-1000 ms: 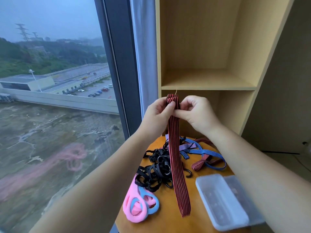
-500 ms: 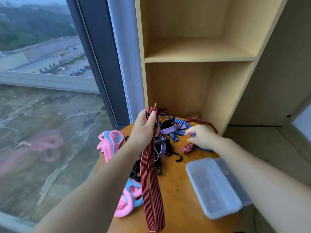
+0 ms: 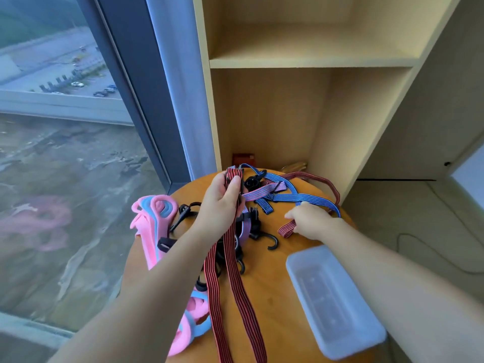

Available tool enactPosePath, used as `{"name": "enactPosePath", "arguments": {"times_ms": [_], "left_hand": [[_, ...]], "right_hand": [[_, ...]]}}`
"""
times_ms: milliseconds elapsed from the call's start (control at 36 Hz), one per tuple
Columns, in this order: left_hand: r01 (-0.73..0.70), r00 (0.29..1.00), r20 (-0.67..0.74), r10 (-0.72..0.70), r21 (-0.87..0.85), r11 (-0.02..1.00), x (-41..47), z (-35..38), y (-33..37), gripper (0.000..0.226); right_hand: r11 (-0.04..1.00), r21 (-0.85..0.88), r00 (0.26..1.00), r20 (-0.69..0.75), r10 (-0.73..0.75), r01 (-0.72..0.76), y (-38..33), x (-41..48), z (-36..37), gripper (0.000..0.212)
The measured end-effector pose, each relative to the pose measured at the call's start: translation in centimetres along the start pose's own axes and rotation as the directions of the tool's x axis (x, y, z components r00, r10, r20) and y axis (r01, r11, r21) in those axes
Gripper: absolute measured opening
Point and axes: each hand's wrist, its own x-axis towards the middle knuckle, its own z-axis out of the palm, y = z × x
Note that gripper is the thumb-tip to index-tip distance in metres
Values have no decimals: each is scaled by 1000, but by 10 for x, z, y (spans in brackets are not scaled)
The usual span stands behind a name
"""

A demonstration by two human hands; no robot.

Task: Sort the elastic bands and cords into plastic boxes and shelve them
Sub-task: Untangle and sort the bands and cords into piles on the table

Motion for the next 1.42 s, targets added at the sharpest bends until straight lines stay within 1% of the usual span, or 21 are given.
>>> {"name": "enactPosePath", "arguments": {"times_ms": [56, 83, 139, 194, 278, 361, 444, 556, 611, 667, 778, 833, 917, 1028, 1056, 1083, 1167, 1222, 1333, 1361, 1417], "left_hand": [[13, 1000, 5, -13, -7, 1000, 1, -2, -1, 20], [19, 1000, 6, -19, -11, 1000, 1, -2, 0, 20], [20, 1000, 8, -20, 1, 1000, 2, -2, 1, 21], [13, 1000, 13, -14, 27, 1000, 2, -1, 5, 22], [-18, 1000, 17, 17, 50, 999, 0, 2, 15, 21], [-58, 998, 2, 58, 61, 996, -5, 2, 29, 14], [-89, 995, -30, 92, 106, 990, -10, -1, 44, 9], [-88, 993, -68, 96, 112, 990, -19, -3, 70, 31], [-110, 991, -62, 119, 125, 986, -23, -2, 85, 35], [-139, 987, -61, 150, 153, 978, -27, 0, 97, 32], [-148, 985, -65, 162, 175, 973, -33, 0, 111, 22], [-148, 984, -66, 164, 206, 967, -36, -4, 111, 15], [-102, 992, -44, 114, 221, 970, -41, -14, 107, 18], [-21, 1000, -15, 25, 228, 973, -49, -25, 100, 16], [-14, 1000, -21, 19, 209, 978, -50, -27, 99, 13], [-15, 999, -25, 20, 182, 983, -52, -29, 99, 11], [-35, 999, 2, 35, 117, 992, -54, -32, 104, 12], [-50, 998, 37, 46, 103, 993, -53, -30, 109, 13], [-87, 994, 74, 78, 118, 989, -53, -26, 117, 13], [-99, 993, 83, 89, 127, 987, -54, -25, 118, 14], [-108, 991, 90, 98, 124, 986, -56, -25, 120, 14]], "right_hand": [[999, 22, 999, -23, -31, 31, 3, -2, -7, 27], [997, 54, 997, -59, -50, 53, 4, -4, -13, 24], [983, 147, 982, -170, -83, 108, 5, -9, -31, 24], [946, 274, 947, -310, -83, 172, 4, -17, -55, 22], [901, 344, 888, -450, -89, 264, -2, -31, -93, 18], [852, 380, 855, -499, -138, 359, -12, -49, -124, 17], [809, 365, 798, -570, -197, 461, -25, -68, -145, 17], [763, 326, 736, -619, -274, 559, -47, -93, -163, 22], [744, 313, 713, -635, -299, 591, -57, -103, -168, 27], [717, 316, 696, -644, -319, 621, -67, -113, -171, 29], [649, 302, 636, -678, -368, 698, -80, -130, -177, 17], [664, 279, 621, -699, -354, 693, -80, -135, -179, 19], [705, 281, 602, -757, -255, 652, -76, -138, -181, 20], [665, 326, 526, -842, -119, 672, -68, -145, -187, 14], [665, 330, 524, -845, -109, 670, -65, -146, -189, 13], [665, 343, 545, -831, -114, 663, -61, -148, -190, 12], [687, 398, 701, -675, -230, 608, -56, -151, -187, 11], [709, 406, 763, -577, -291, 577, -62, -152, -183, 19], [725, 407, 808, -468, -357, 556, -81, -154, -176, 38], [730, 401, 814, -447, -371, 553, -86, -154, -174, 39], [736, 398, 821, -426, -381, 548, -96, -154, -171, 33]]}}
